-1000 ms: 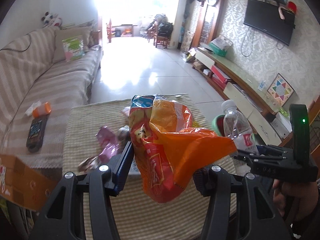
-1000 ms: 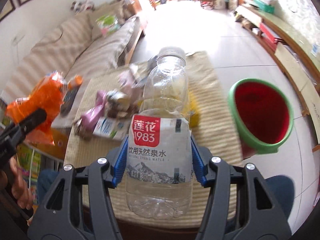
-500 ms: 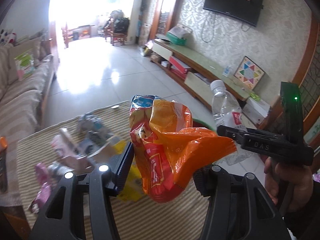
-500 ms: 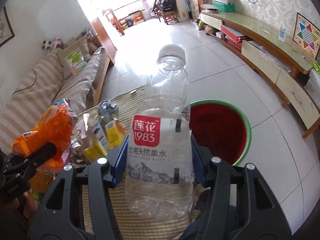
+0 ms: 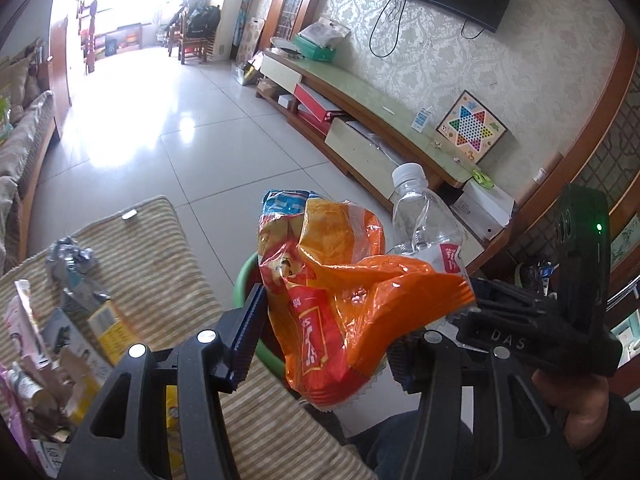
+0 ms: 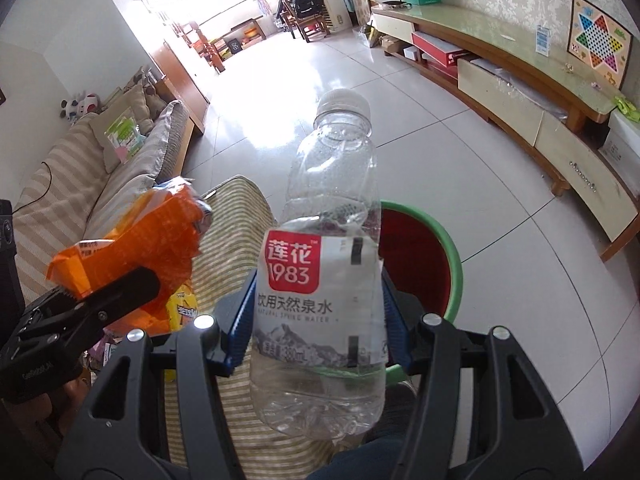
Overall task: Collect trash
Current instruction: 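Open both tools over the red bucket to drop bottle and snack bag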
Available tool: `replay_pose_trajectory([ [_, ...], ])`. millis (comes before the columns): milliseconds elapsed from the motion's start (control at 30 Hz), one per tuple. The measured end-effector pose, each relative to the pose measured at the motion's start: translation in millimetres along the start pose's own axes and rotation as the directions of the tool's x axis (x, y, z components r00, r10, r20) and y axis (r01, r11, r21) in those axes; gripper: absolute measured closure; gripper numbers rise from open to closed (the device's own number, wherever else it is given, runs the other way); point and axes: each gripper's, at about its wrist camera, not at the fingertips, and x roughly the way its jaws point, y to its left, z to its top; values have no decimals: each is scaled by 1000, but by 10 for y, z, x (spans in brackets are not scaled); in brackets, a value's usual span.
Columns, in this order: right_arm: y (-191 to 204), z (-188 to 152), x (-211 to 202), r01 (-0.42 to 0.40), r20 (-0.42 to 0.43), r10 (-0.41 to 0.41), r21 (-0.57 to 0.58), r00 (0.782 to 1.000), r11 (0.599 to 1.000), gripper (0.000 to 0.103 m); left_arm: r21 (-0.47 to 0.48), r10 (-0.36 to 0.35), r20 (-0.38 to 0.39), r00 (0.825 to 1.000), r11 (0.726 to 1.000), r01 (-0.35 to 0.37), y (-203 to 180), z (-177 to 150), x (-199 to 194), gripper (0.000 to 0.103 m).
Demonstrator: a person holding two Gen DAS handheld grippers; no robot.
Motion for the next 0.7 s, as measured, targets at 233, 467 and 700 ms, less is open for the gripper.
replay_pose_trajectory([
  [233, -226, 33, 215, -2, -20, 2, 41, 1000, 999, 49, 4, -1, -40, 999, 1000, 1, -92, 69, 399, 51],
  [467, -297, 27, 359, 3, -36, -1, 57, 999, 998, 49, 5, 1, -60, 998, 1000, -1, -130, 132, 591, 50],
  [700, -366, 14, 448, 6, -59, -3, 62, 998, 998, 47, -40, -22, -62, 998, 999, 19, -59, 180, 675, 42],
])
